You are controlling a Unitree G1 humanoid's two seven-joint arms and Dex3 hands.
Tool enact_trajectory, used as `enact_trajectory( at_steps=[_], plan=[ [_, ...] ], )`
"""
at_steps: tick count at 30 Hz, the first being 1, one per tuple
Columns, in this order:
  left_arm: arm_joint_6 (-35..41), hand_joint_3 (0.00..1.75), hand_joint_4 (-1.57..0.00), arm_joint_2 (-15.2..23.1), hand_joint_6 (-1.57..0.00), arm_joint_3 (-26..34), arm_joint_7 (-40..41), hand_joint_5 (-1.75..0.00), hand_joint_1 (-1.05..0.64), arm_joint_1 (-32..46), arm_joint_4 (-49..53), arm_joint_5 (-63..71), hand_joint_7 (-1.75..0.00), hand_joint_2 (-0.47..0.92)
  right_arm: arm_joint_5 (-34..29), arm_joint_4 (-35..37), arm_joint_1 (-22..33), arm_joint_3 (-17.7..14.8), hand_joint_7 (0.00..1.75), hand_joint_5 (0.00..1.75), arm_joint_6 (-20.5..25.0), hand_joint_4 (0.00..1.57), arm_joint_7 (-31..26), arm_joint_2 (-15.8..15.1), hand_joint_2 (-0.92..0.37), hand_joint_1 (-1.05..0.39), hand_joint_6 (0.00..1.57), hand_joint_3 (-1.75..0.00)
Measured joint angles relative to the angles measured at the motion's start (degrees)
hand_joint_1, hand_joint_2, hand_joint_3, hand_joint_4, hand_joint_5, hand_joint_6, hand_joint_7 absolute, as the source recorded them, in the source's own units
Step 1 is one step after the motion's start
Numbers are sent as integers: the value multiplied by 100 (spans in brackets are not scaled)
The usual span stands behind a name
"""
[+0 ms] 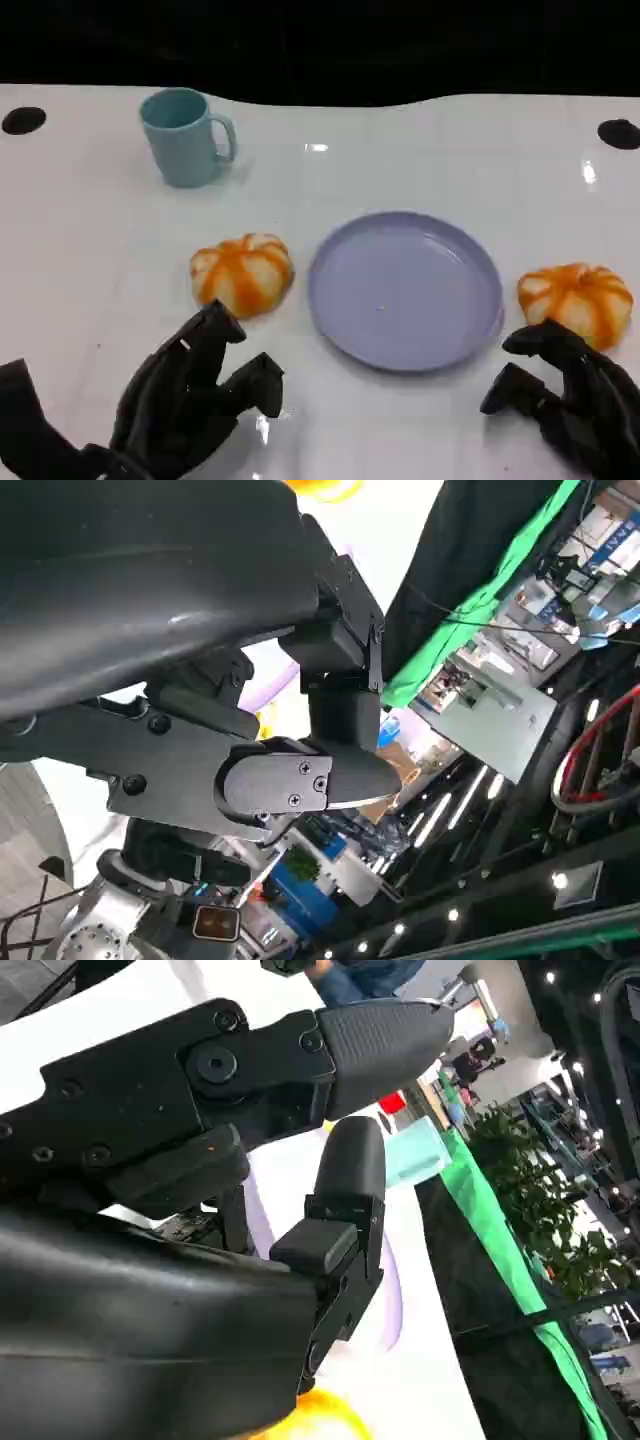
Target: Grasp the bread from the table and place it into the plate.
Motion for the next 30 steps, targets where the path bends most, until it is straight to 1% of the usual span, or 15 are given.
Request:
enact_trajectory(
  at_steps=[8,12,22,24,28,30],
  plan=[
    [12,28,-87,4,-68,0,1,-175,-57,0,-3,0,-172,92,35,-8,2,-17,104,143,47,70,26,6,-92,-48,67,-20],
    [12,27,-87,3,-68,0,3,-175,-57,2,-10,1,-172,92,52,-27,3,-45,103,143,99,70,26,20,-92,-49,68,-21],
    [-30,30,-87,-20,-68,6,15,-175,-56,4,-78,17,-170,92,1,-39,11,-30,105,145,68,69,25,22,-92,-50,68,-21],
    [-30,31,-85,-33,-67,14,57,-175,-55,4,-79,17,-169,92,-9,-36,11,-25,105,145,44,69,14,27,-92,-50,68,-21],
    [-41,36,-72,-51,-58,8,207,-175,-56,1,-146,65,-157,92,-11,-38,10,-26,105,145,19,70,-37,60,-92,-52,68,-20],
    [-96,36,-71,-50,-58,-14,239,-175,-56,-9,-201,149,-155,92,-11,-49,10,-25,105,145,23,70,-75,72,-92,-52,68,-19]
  ],
)
